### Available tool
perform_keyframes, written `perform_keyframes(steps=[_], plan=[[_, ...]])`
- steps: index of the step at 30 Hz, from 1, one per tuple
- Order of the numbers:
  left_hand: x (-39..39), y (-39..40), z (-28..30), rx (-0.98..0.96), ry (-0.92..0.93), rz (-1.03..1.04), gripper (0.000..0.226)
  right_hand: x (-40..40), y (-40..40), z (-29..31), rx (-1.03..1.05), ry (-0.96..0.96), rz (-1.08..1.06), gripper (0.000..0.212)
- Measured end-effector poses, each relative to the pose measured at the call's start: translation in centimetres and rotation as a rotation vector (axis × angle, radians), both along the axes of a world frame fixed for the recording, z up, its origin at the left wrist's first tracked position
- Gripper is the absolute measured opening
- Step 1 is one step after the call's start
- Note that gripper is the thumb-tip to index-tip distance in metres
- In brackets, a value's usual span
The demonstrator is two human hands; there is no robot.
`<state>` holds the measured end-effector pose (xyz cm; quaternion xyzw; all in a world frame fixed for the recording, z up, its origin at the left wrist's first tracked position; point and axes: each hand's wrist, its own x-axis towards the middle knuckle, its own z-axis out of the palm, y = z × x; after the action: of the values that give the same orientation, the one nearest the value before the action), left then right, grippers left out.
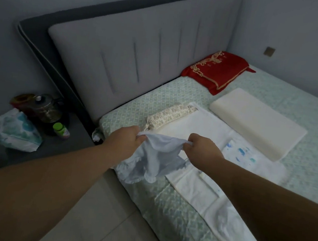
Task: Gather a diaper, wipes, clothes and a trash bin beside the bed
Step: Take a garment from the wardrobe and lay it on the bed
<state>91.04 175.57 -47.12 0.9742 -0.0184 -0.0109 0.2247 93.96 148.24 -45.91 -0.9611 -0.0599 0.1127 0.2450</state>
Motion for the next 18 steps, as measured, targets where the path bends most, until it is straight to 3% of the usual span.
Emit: perform_keyframes(steps=[9, 18], plan=[[4.6, -2.9, -5.8, -0.024, 0.14, -0.132, 0.033, 2.4, -2.0, -4.5, -0.042, 0.066, -0.082, 0.023], [8.4, -5.8, -13.6, -0.038, 0.261, -0.119, 0.028, 7.5, -4.6, -11.0, -0.086, 0.184, -0.079, 0.023]])
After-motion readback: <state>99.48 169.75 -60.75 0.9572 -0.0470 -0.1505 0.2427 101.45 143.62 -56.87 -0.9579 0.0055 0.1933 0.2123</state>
